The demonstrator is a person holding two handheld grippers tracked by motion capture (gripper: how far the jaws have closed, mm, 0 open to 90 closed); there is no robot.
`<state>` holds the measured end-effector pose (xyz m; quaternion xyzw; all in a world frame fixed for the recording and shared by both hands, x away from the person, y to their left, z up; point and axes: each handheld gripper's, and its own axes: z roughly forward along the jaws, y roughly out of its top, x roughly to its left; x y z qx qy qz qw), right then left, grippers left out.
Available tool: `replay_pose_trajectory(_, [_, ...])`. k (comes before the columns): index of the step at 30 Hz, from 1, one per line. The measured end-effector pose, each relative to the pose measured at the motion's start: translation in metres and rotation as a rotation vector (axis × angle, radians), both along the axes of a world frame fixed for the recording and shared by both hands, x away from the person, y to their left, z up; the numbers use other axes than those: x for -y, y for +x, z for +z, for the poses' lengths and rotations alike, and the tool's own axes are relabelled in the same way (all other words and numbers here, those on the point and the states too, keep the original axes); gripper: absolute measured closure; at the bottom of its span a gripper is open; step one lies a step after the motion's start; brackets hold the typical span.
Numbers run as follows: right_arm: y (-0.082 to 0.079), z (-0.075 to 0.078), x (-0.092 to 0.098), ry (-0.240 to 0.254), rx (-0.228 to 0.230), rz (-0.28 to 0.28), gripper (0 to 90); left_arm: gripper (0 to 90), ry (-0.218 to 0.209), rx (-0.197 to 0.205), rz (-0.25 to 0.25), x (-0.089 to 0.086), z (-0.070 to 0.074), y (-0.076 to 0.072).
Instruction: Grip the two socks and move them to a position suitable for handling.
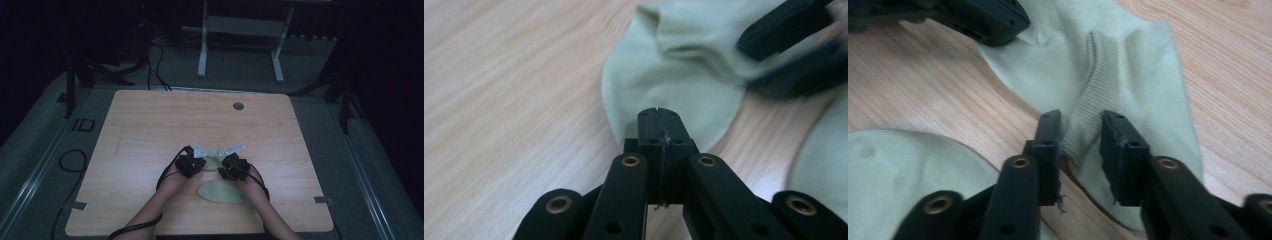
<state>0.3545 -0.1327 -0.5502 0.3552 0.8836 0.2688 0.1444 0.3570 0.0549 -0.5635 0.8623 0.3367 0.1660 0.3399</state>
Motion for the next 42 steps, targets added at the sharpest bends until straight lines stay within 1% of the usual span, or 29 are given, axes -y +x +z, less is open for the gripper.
replay_pose_trajectory(1, [0.000,0.000,0.000,-0.004,0.002,0.003,76.8,89.1,-0.012,-0.004,0.003,-0.001,-0.001,0.001])
replay_pose_trajectory(2, [0.001,0.000,0.000,-0.009,0.006,0.002,81.9,89.1,-0.012,-0.007,-0.001,-0.002,0.000,0.001])
replay_pose_trajectory(4, [0.002,0.002,0.000,-0.002,-0.010,0.002,84.2,89.1,0.011,0.009,-0.010,0.000,0.000,0.001])
replay_pose_trajectory(6, [0.002,0.005,0.000,0.004,-0.007,0.007,84.7,89.1,0.016,0.016,-0.020,-0.001,0.000,0.000])
replay_pose_trajectory(8, [0.001,0.013,0.003,0.034,0.003,0.003,84.8,89.1,0.005,0.014,-0.022,-0.002,-0.001,0.001])
replay_pose_trajectory(10, [0.000,0.023,0.007,0.068,0.013,-0.003,84.8,89.1,-0.003,0.025,-0.020,-0.003,-0.002,0.001])
replay_pose_trajectory(12, [-0.001,0.035,0.012,0.117,0.012,-0.001,84.9,89.0,0.019,0.052,-0.019,-0.003,-0.003,0.001])
replay_pose_trajectory(13, [-0.003,0.040,0.015,0.136,0.019,-0.003,84.8,88.9,0.027,0.067,-0.025,-0.004,-0.003,0.001])
replay_pose_trajectory(14, [-0.003,0.046,0.019,0.150,0.026,0.000,84.8,88.9,0.022,0.068,-0.029,-0.005,-0.004,0.001])
replay_pose_trajectory(15, [-0.004,0.051,0.023,0.166,0.032,-0.005,84.8,88.9,0.012,0.065,-0.023,-0.007,-0.004,0.003])
replay_pose_trajectory(16, [-0.004,0.056,0.028,0.178,0.039,-0.015,84.8,88.9,0.012,0.060,-0.023,-0.008,-0.004,0.004])
replay_pose_trajectory(17, [-0.003,0.058,0.032,0.180,0.044,-0.022,84.8,88.9,0.008,0.059,-0.020,-0.009,-0.004,0.005])
replay_pose_trajectory(18, [-0.001,0.060,0.038,0.184,0.048,-0.036,84.8,88.9,0.014,0.063,-0.015,-0.010,-0.004,0.006])
replay_pose_trajectory(19, [0.001,0.061,0.045,0.198,0.041,-0.050,84.8,88.9,0.025,0.071,-0.006,-0.011,-0.004,0.006])
replay_pose_trajectory(20, [0.003,0.062,0.051,0.208,0.036,-0.067,84.8,88.9,0.023,0.068,-0.003,-0.012,-0.003,0.007])
replay_pose_trajectory(21, [0.006,0.062,0.058,0.211,0.031,-0.082,84.8,88.9,0.015,0.063,-0.005,-0.014,-0.004,0.008])
replay_pose_trajectory(23, [0.009,0.059,0.072,0.224,0.016,-0.109,84.8,88.8,0.019,0.062,-0.004,-0.015,-0.003,0.009])
replay_pose_trajectory(24, [0.009,0.059,0.072,0.224,0.016,-0.109,84.8,88.8,0.019,0.062,-0.004,-0.015,-0.003,0.009])
replay_pose_trajectory(25, [0.010,0.058,0.076,0.222,0.014,-0.120,84.8,88.8,0.019,0.062,-0.003,-0.015,-0.003,0.009])
replay_pose_trajectory(26, [0.013,0.053,0.086,0.215,0.007,-0.142,84.8,88.8,0.017,0.061,-0.002,-0.014,-0.003,0.010])
replay_pose_trajectory(30, [0.018,0.038,0.097,0.187,-0.025,-0.167,84.8,88.8,0.012,0.058,-0.007,-0.009,-0.003,0.011])
replay_pose_trajectory(33, [0.021,0.027,0.103,0.176,-0.047,-0.190,84.8,88.8,0.021,0.054,-0.018,-0.005,-0.002,0.013])
replay_pose_trajectory(34, [0.021,0.025,0.104,0.175,-0.051,-0.199,84.8,88.7,0.015,0.049,-0.018,-0.003,-0.002,0.014])
replay_pose_trajectory(37, [0.024,0.019,0.110,0.173,-0.057,-0.220,83.8,87.7,0.016,0.037,-0.030,0.001,-0.001,0.016])
replay_pose_trajectory(38, [0.024,0.018,0.111,0.175,-0.058,-0.232,80.6,87.5,0.014,0.035,-0.032,0.003,-0.001,0.016])
replay_pose_trajectory(39, [0.025,0.018,0.111,0.166,-0.044,-0.247,74.2,86.4,0.019,0.037,-0.030,0.004,0.000,0.016])
replay_pose_trajectory(40, [0.025,0.017,0.112,0.149,-0.029,-0.258,70.4,82.9,0.015,0.032,-0.027,0.005,0.000,0.016])
replay_pose_trajectory(42, [0.024,0.018,0.112,0.144,-0.023,-0.255,64.7,79.0,0.014,0.033,-0.029,0.006,0.000,0.015])
